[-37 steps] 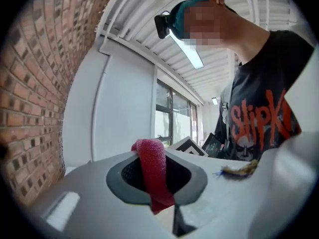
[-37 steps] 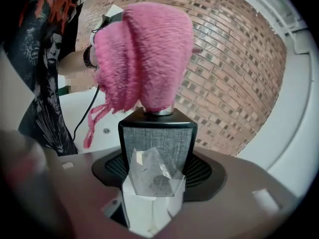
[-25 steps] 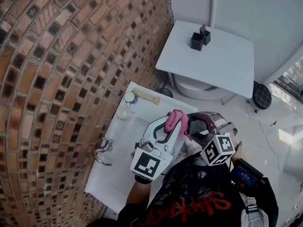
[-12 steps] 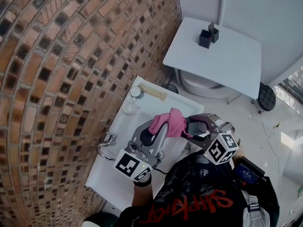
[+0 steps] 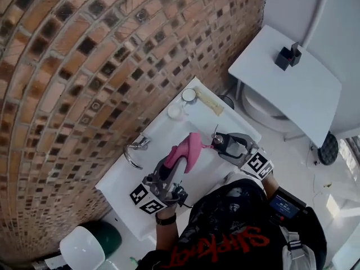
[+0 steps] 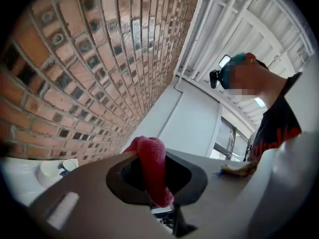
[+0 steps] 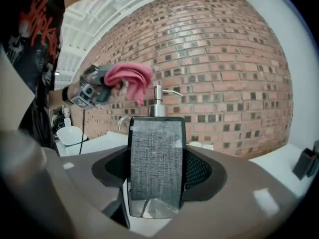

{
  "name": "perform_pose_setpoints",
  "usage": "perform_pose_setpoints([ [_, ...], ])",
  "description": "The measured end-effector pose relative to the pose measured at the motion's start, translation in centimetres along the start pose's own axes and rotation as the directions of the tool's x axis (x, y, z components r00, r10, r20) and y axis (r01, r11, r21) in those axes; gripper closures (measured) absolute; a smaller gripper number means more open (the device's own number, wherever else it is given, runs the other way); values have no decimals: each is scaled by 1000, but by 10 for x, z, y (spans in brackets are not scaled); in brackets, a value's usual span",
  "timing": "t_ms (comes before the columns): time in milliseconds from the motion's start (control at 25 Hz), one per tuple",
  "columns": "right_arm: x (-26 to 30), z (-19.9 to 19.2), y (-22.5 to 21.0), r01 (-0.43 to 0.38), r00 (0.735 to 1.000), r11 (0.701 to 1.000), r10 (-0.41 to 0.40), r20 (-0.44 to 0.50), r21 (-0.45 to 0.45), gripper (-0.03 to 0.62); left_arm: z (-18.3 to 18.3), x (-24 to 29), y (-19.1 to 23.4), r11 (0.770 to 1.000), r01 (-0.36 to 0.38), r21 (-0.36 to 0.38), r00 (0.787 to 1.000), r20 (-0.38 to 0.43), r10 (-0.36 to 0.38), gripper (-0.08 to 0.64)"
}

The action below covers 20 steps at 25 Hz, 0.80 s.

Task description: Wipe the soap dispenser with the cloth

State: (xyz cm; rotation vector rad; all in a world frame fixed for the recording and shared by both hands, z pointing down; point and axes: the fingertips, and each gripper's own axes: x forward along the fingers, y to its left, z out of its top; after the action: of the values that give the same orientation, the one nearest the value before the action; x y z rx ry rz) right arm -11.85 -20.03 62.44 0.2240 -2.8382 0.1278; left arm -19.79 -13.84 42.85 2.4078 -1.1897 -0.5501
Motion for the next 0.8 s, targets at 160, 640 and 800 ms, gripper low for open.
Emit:
perform_pose_setpoints([
  [160, 50, -71, -40, 38, 990, 999, -38, -134, -2, 293, 0, -19, -5, 997, -76, 16, 996, 36, 76, 514],
  [640, 169, -140, -122, 60, 981, 998, -63, -183, -22, 291, -18, -24, 4, 955, -293, 52, 956, 39, 291, 514],
  [800, 168, -142, -136, 100, 983, 994, -104, -151, -35, 290, -11, -11, 12, 965, -256, 52, 965, 65, 253, 514],
])
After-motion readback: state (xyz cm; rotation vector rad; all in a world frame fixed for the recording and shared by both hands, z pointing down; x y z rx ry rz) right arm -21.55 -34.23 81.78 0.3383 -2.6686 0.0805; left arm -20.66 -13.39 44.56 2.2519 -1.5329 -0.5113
